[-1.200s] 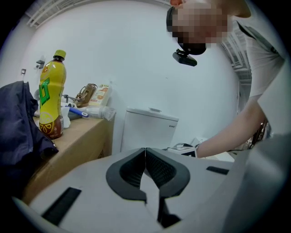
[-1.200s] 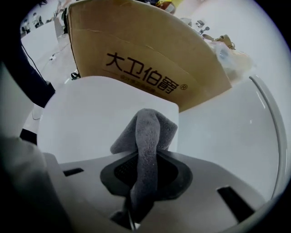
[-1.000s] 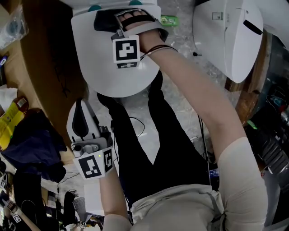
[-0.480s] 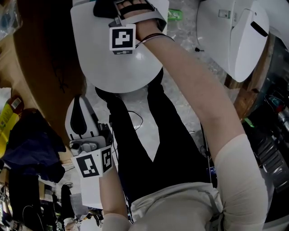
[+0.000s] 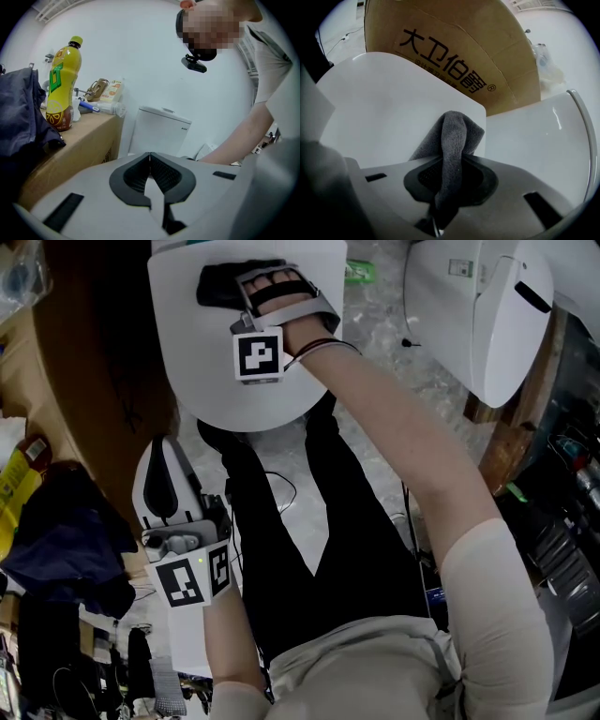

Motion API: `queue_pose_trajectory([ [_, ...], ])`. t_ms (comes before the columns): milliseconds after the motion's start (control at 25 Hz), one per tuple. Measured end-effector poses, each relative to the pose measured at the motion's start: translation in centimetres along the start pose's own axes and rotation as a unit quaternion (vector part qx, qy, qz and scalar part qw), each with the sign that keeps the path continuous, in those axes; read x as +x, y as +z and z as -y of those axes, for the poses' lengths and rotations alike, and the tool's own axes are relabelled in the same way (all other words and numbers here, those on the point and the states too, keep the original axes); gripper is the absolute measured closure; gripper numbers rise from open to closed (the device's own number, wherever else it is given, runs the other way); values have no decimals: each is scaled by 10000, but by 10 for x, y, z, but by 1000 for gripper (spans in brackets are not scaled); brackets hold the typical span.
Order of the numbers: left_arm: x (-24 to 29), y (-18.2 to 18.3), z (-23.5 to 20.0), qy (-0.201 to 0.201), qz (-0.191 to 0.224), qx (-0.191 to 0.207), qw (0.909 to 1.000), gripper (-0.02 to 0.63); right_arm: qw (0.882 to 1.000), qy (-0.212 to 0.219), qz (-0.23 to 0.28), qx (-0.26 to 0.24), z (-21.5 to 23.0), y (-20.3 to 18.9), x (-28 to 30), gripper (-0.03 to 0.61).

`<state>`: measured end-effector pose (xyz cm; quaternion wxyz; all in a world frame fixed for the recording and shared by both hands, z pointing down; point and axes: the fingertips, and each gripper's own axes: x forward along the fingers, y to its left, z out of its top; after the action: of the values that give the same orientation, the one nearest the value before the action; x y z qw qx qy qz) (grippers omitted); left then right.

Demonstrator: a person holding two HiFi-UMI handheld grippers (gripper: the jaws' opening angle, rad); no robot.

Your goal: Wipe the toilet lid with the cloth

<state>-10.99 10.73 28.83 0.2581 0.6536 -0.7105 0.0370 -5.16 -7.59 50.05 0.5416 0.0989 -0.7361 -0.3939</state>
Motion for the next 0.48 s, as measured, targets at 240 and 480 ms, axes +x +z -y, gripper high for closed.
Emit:
queue_pose_trajectory([
  [240,-8,1,3,-22,68,38,10000,598,9986,448,151,215,-55,16,-37,511],
  [480,-20,2,9,-45,160,111,9998,598,9966,765,168,255,-107,26,-76,511],
])
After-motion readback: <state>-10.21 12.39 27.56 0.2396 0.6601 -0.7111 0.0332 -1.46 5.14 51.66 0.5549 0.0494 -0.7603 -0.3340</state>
